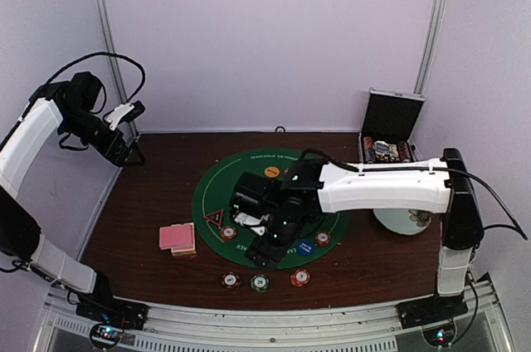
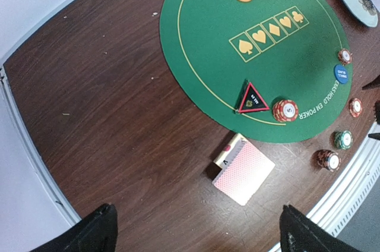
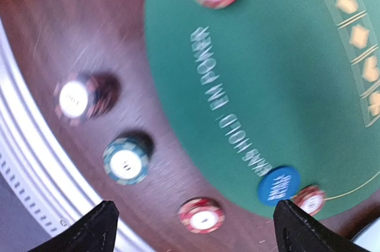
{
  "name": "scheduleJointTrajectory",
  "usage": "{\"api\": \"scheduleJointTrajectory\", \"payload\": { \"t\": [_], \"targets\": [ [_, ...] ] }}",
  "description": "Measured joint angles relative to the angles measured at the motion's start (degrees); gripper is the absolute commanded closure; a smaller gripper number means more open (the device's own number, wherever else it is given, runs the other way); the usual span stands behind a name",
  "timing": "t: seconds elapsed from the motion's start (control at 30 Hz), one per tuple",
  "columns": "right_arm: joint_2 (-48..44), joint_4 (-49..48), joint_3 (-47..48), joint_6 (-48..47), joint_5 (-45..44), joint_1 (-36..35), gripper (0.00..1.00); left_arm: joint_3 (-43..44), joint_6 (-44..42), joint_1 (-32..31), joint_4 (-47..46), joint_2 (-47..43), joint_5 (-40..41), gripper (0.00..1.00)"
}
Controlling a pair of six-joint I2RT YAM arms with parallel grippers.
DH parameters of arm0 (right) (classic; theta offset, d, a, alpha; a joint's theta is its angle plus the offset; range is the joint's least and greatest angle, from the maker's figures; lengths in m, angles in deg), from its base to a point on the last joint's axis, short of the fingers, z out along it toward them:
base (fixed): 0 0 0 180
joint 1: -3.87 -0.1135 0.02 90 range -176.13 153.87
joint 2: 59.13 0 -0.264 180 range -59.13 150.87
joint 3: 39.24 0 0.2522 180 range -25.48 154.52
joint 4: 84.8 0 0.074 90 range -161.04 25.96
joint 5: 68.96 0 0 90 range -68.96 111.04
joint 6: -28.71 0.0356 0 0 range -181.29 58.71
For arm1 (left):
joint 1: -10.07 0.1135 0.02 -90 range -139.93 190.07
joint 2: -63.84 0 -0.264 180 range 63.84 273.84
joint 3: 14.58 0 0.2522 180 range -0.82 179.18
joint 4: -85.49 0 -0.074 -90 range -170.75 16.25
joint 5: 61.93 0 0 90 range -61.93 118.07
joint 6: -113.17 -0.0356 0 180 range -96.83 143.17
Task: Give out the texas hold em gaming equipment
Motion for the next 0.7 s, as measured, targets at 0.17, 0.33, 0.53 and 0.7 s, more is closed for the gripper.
{"api": "scheduleJointTrajectory", "payload": {
  "t": [0.17,0.33,0.53,0.7],
  "targets": [
    [0.5,0.4,-2.7,1.4,3.0,-5.5,0.00,0.0,0.0,0.0,0.7,-2.0,-0.3,0.03],
    [3.0,0.0,-1.8,2.0,4.5,-7.7,0.00,-0.2,0.0,0.0,0.9,-3.6,-0.4,0.03],
    [7.5,-0.3,-0.5,1.7,5.0,-7.5,0.05,-1.0,-0.1,0.0,1.6,-4.2,-0.4,0.03],
    [9.2,-0.4,0.3,0.7,5.2,-7.4,0.09,-1.0,-0.3,0.0,1.6,-4.1,-0.4,0.02]
  ]
}}
